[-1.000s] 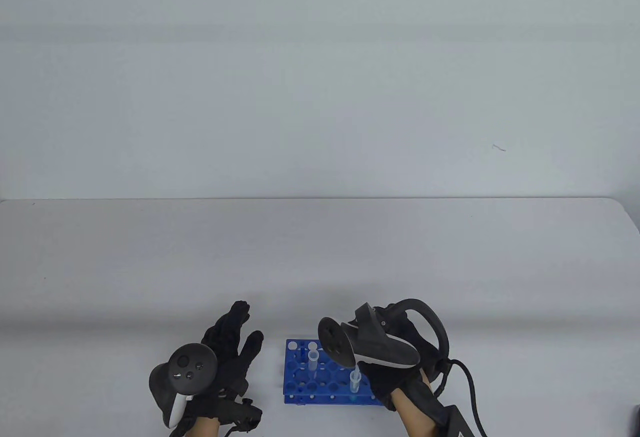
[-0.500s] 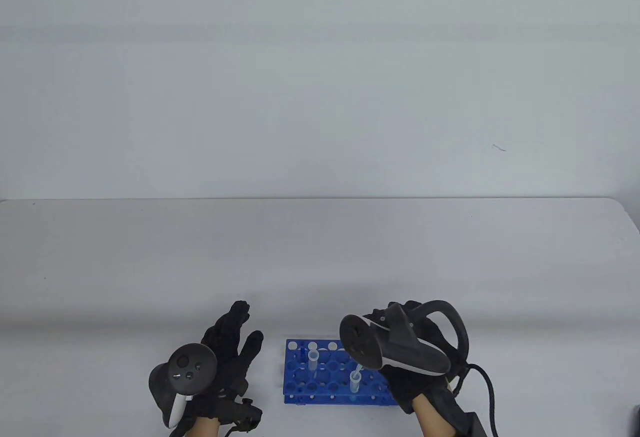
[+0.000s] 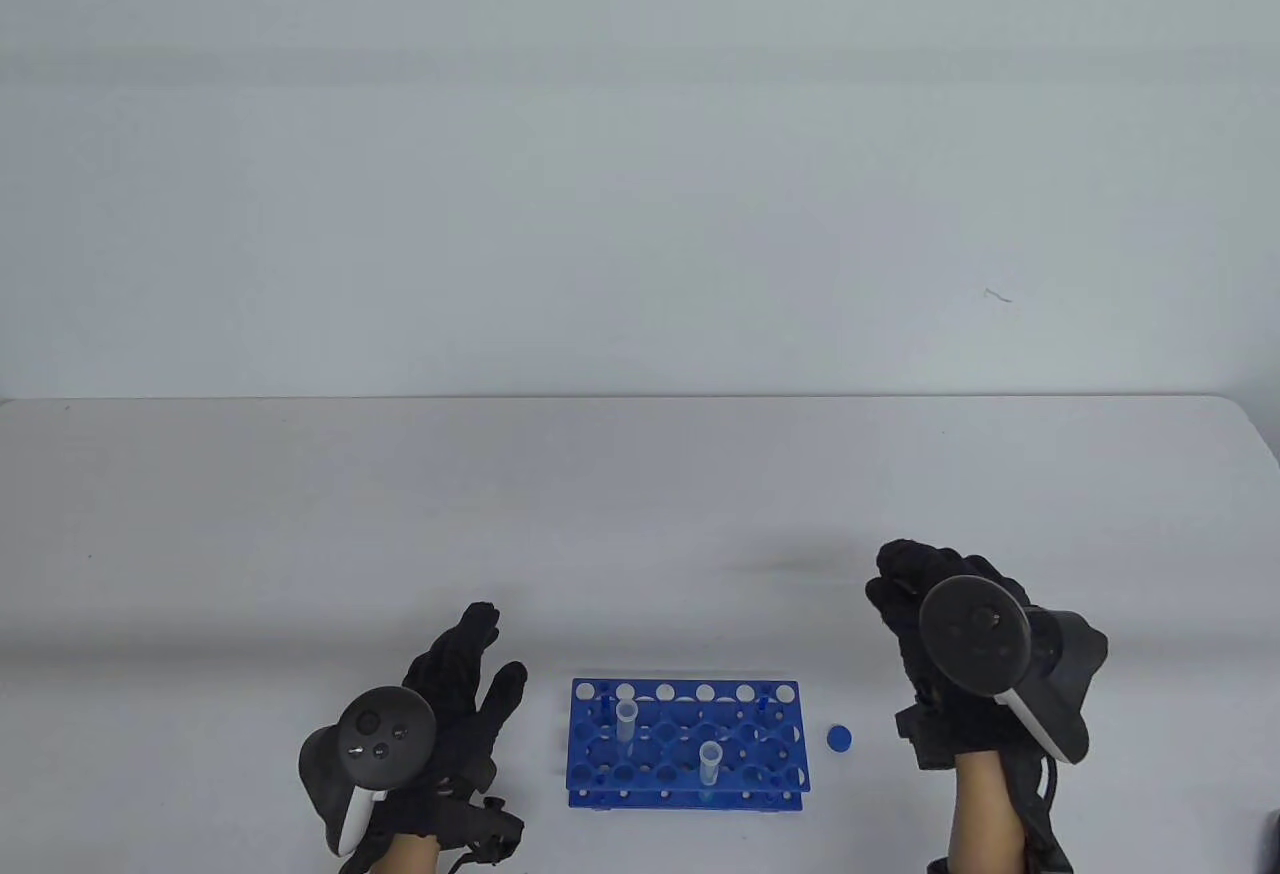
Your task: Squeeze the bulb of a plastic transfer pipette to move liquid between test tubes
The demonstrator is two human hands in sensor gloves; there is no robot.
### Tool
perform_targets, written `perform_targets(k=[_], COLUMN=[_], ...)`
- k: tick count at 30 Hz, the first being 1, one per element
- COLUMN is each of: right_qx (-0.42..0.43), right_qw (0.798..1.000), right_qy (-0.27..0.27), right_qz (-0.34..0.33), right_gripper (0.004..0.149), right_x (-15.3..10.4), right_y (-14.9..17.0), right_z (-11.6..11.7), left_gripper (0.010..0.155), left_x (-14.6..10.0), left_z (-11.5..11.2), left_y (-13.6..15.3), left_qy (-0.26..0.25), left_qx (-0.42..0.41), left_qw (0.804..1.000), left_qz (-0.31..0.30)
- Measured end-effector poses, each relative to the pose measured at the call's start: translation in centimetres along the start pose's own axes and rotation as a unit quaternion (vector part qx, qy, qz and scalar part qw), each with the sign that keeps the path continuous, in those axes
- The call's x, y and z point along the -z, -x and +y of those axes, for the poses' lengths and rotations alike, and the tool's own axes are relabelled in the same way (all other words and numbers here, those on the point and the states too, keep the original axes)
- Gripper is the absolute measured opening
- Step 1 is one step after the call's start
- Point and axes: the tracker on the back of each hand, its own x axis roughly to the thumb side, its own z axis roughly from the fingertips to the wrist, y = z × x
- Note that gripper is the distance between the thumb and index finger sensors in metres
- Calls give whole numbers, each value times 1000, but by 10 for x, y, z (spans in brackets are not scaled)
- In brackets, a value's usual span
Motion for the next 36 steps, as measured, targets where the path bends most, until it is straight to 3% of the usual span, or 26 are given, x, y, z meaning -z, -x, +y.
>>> perform_targets(k=[3, 5, 9, 19, 24, 36], right_qx=[28, 34, 17, -109, -208, -234], right_qw=[998, 993, 992, 975, 949, 930], right_qy=[-23, -73, -92, -183, -234, -279], right_qz=[56, 88, 90, 64, 36, 42], right_gripper=[43, 43, 44, 46, 44, 49], right_x=[2, -1, -7, -16, -18, -18], right_y=[33, 50, 63, 69, 67, 64], right_z=[40, 68, 104, 135, 150, 153], left_gripper=[75, 75, 75, 75, 75, 75], left_x=[0, 0, 0, 1, 1, 1], left_z=[0, 0, 0, 0, 0, -1], left_y=[0, 0, 0, 0, 0, -1], left_qy=[0, 0, 1, 2, 2, 4], left_qx=[1, 2, 1, 1, 0, 0], left_qw=[1000, 1000, 1000, 1000, 1000, 1000], left_qz=[0, 0, 0, -2, -2, -3])
